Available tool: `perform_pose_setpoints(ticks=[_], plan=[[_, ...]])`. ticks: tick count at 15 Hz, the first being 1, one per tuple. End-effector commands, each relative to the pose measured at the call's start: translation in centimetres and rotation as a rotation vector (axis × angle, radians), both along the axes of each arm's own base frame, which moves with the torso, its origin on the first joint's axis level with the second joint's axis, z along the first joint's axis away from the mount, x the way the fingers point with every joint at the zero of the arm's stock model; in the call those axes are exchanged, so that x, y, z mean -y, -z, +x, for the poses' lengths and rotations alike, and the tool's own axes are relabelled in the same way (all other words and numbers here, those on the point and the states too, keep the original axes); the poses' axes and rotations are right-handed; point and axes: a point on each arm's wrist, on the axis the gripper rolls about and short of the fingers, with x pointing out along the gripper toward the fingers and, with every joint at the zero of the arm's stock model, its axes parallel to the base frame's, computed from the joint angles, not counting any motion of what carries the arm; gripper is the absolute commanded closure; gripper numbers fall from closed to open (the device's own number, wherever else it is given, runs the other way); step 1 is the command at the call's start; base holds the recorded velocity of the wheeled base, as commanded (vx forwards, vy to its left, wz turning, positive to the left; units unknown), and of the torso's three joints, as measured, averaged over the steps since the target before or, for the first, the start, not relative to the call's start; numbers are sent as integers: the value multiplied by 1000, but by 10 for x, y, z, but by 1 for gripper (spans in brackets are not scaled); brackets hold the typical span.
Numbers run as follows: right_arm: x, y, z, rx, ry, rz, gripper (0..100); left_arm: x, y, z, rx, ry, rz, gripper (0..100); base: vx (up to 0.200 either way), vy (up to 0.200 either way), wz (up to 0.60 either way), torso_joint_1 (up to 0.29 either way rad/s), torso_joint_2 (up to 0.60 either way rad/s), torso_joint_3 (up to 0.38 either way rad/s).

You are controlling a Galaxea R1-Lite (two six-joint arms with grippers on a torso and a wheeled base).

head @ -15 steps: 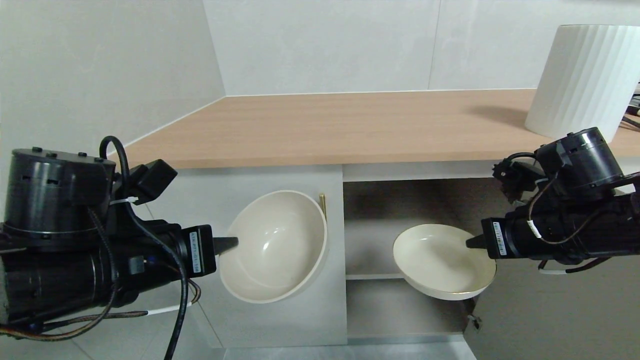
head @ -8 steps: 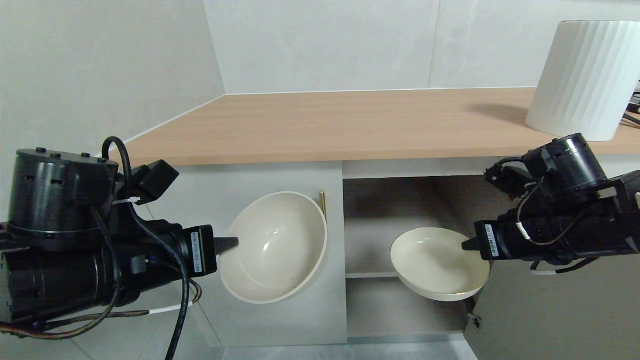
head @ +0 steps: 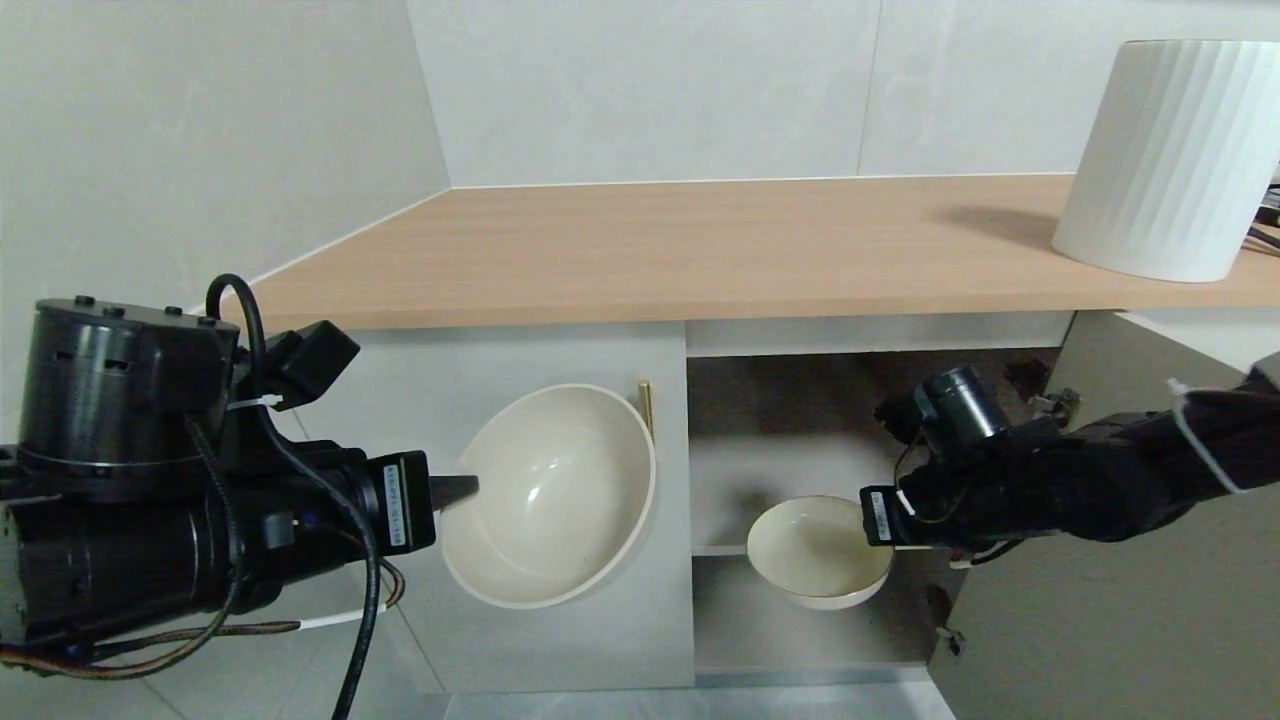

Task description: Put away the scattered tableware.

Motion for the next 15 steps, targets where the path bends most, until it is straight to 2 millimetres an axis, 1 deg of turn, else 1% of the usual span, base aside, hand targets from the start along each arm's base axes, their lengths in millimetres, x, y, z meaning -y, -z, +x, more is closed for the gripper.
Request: perform_pose_setpoints(ticks=[1,2,3,4,5,6,7,8,9,11,12,15], plan=[[-1,74,31,-40,105,-62,100,1,1,0,-3,3,1,100,0,0,0,0,0,0],[0,86,42,4,147,-47,100,2,3,2,-13,3,6,100,0,0,0,0,0,0],[2,93,50,49,186,-46,100,3,5,3,-19,5,8,100,0,0,0,0,0,0],[4,103,55,76,217,-63,100,4,7,5,-27,8,12,100,0,0,0,0,0,0],[4,108,60,95,234,-70,100,5,7,5,-30,11,14,100,0,0,0,0,0,0],[5,112,70,124,268,-80,100,6,9,6,-35,13,17,100,0,0,0,0,0,0],[5,112,70,124,268,-80,100,6,9,6,-35,13,17,100,0,0,0,0,0,0],[9,118,83,152,316,-99,100,7,11,8,-46,12,22,100,0,0,0,0,0,0],[15,119,95,181,362,-111,100,8,13,9,-53,12,25,100,0,0,0,0,0,0],[19,118,104,199,403,-84,100,8,14,10,-57,12,27,100,0,0,0,0,0,0],[20,117,112,218,431,-59,100,9,15,10,-60,15,28,100,0,0,0,0,0,0],[25,121,126,252,481,-65,100,10,17,11,-68,17,33,100,0,0,0,0,0,0]])
